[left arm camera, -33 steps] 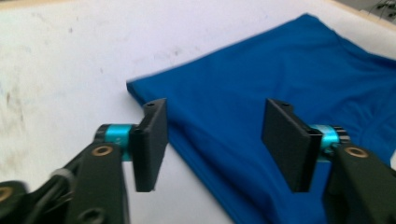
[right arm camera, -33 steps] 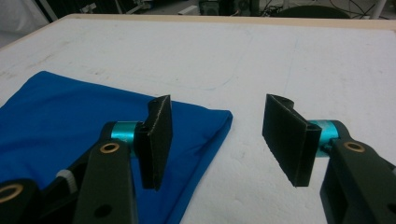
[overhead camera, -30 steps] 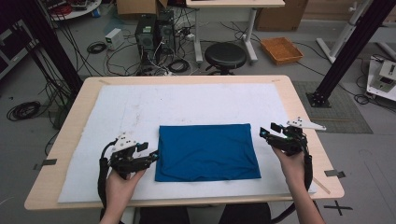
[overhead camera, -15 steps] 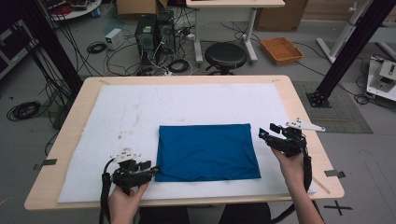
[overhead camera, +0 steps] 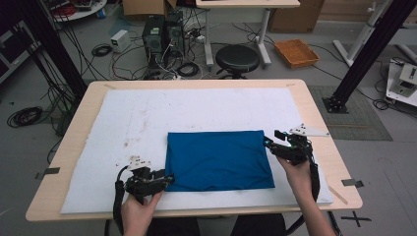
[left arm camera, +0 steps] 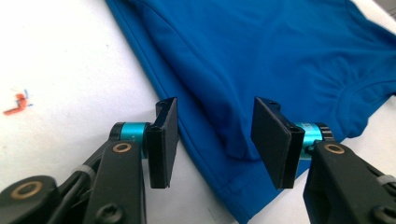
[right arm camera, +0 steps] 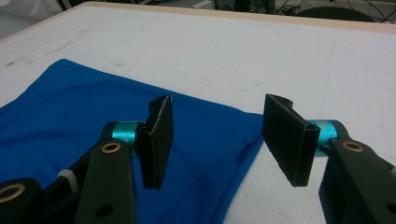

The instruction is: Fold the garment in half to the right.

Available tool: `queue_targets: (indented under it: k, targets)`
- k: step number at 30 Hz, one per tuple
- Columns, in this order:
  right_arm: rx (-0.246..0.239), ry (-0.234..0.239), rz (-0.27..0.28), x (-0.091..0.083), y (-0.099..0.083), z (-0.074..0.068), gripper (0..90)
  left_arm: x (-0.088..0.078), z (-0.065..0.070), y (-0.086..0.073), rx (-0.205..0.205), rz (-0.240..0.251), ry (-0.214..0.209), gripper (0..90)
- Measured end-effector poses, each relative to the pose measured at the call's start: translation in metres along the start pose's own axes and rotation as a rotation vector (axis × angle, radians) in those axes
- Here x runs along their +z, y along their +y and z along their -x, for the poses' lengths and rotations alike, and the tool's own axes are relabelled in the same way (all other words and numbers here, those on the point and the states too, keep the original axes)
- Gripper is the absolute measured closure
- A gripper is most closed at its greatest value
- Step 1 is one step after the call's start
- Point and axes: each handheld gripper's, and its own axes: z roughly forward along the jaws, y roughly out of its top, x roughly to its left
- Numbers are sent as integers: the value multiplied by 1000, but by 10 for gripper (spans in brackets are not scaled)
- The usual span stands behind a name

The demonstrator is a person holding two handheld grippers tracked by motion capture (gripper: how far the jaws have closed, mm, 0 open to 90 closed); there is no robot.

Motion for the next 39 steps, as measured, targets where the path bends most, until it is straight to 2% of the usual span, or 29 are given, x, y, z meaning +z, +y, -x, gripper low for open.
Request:
queue_targets:
  k: [4, 7, 8, 12, 16, 23, 28, 31, 35, 39]
  targets:
    - [-12, 12, -9, 7, 2, -9, 435, 1, 1, 0, 5, 0, 15, 540]
    - [-40, 27, -18, 16, 5, -20, 439, 1, 3, 0, 13, -4, 22, 609]
    - [-43, 32, -21, 20, 6, -24, 439, 2, 4, -1, 19, -7, 23, 660]
    - [-67, 57, -31, 37, 15, -40, 443, 5, 10, -1, 40, -7, 44, 714]
    - [-81, 98, -41, 57, 28, -58, 486, 5, 8, -1, 22, -3, 47, 761]
    - [-36, 202, -88, 115, 54, -93, 548, 5, 7, -1, 9, -1, 48, 799]
    - [-53, 235, -142, 156, 66, -127, 593, 5, 6, -2, 3, 5, 48, 804]
    - [-74, 233, -180, 181, 68, -146, 610, 4, 6, -2, 6, 5, 52, 804]
    - [-112, 229, -226, 206, 66, -167, 652, 4, 6, -3, 2, 6, 50, 804]
    - [-127, 234, -250, 227, 63, -186, 668, 5, 5, -3, -9, 10, 44, 803]
